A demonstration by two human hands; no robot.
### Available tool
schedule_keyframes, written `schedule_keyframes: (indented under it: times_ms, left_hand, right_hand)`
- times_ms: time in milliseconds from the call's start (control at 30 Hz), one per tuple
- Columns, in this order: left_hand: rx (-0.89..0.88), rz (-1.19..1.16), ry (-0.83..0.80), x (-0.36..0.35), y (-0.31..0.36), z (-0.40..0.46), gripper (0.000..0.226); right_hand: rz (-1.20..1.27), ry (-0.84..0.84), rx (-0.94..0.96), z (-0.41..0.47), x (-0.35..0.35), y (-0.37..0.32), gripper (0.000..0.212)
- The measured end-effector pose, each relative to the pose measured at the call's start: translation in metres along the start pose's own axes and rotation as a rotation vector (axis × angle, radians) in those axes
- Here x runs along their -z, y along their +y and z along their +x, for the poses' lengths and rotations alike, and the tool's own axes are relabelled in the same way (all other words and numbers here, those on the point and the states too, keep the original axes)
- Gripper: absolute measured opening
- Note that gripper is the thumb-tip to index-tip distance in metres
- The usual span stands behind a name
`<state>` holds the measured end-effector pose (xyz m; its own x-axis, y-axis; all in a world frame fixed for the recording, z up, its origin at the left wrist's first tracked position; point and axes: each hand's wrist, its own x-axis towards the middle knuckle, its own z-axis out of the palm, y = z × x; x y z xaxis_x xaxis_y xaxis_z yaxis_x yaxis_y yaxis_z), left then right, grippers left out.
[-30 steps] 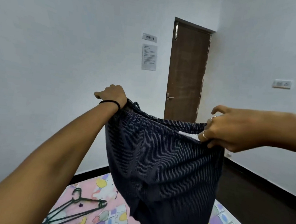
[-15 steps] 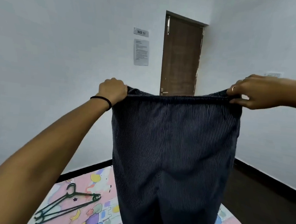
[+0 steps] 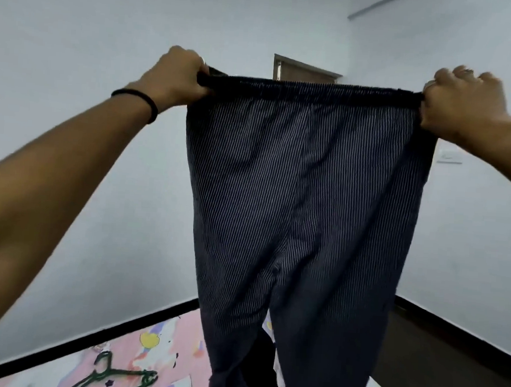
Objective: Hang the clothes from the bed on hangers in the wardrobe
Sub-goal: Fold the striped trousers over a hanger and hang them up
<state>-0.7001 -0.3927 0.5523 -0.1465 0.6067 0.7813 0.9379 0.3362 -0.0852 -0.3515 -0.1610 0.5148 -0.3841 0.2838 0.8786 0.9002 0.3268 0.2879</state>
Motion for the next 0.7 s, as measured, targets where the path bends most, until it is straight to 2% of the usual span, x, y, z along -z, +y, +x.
schedule_keyframes:
  times_ms: [33, 133, 267, 367, 433, 500, 633, 667, 700]
  left_hand:
    - [-0.014, -0.015, 0.08, 0.005, 0.002, 0.005, 0.022]
    - [0.042, -0.153, 0.205, 0.015, 0.007, 0.008, 0.03]
    - [0.069, -0.298, 0.163, 0.014, 0.012, 0.007, 0.025]
    - [0.046, -0.476, 0.13, 0.007, 0.014, 0.003, 0.027]
    - [0.053, -0.663, 0.026, 0.001, 0.014, -0.002, 0.035]
    - [0.093, -0.849, -0.172, -0.002, 0.014, -0.01, 0.043]
    - [0.14, -0.768, -0.591, -0.001, 0.005, -0.024, 0.021]
    - [0.142, -0.755, -0.648, 0.0, 0.001, -0.026, 0.028]
    - [0.147, -0.75, -0.677, -0.001, -0.003, -0.029, 0.047]
  right_hand:
    - [0.023, -0.023, -0.034, 0.005, 0.005, -0.001, 0.032]
    - [0.168, -0.082, -0.183, 0.017, 0.013, -0.002, 0.039]
    - [0.419, -0.1, -0.38, 0.024, 0.018, -0.004, 0.042]
    - [0.582, -0.064, -0.46, 0.019, 0.014, -0.001, 0.029]
    - [0.722, -0.077, -0.541, 0.011, 0.009, 0.002, 0.016]
    - [0.874, -0.119, -0.624, 0.003, 0.001, 0.008, 0.01]
    - [1.256, -0.202, -0.655, -0.013, -0.007, 0.019, 0.02]
    - [1.315, -0.218, -0.639, -0.017, -0.007, 0.02, 0.025]
    - [1.349, -0.238, -0.612, -0.022, -0.006, 0.02, 0.029]
